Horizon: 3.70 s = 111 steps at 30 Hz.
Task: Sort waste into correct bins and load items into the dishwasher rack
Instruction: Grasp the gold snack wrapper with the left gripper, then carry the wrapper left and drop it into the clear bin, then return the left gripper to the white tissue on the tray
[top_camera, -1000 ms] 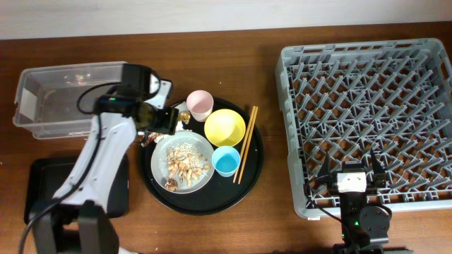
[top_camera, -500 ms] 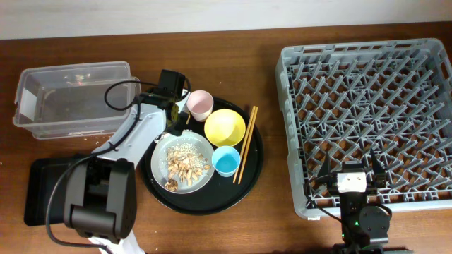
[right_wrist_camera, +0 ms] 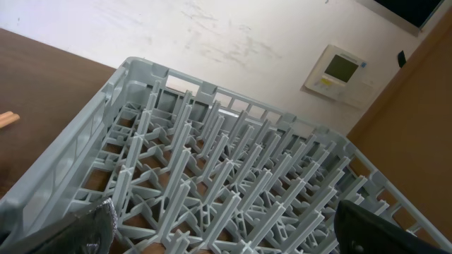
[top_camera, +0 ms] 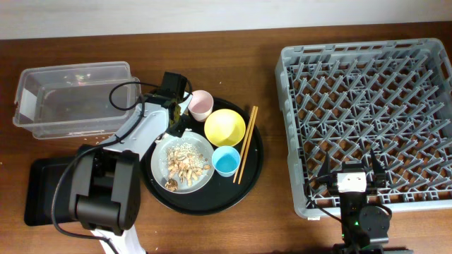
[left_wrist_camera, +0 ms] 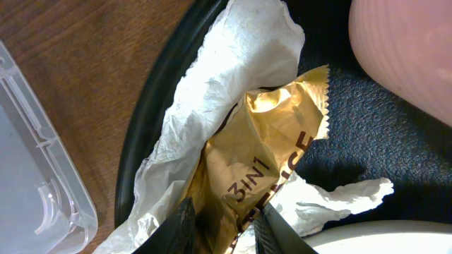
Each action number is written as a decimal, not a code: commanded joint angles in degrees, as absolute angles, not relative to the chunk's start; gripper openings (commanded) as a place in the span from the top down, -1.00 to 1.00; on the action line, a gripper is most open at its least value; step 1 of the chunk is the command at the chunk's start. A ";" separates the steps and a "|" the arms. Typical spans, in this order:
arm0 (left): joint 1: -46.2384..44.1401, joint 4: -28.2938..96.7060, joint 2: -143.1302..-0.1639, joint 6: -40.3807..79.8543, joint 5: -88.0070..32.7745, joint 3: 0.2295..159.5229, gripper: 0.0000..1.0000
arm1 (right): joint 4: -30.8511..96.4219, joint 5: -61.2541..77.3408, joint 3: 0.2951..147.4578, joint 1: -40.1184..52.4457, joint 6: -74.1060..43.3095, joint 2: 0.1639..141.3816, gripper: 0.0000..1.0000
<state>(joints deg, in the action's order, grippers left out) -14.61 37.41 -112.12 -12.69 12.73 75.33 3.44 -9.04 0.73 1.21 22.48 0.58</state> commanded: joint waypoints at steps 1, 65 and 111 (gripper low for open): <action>-14.59 37.30 -112.57 -12.88 13.32 76.18 0.45 | 3.68 -9.87 0.32 1.10 22.24 0.21 -0.97; -14.59 41.58 -102.80 -7.31 10.31 78.11 0.99 | 3.68 -9.87 0.32 1.10 22.24 0.21 -0.97; -9.76 43.18 -89.71 13.10 13.45 70.15 0.14 | 3.68 -9.87 0.32 1.10 22.24 0.21 -0.97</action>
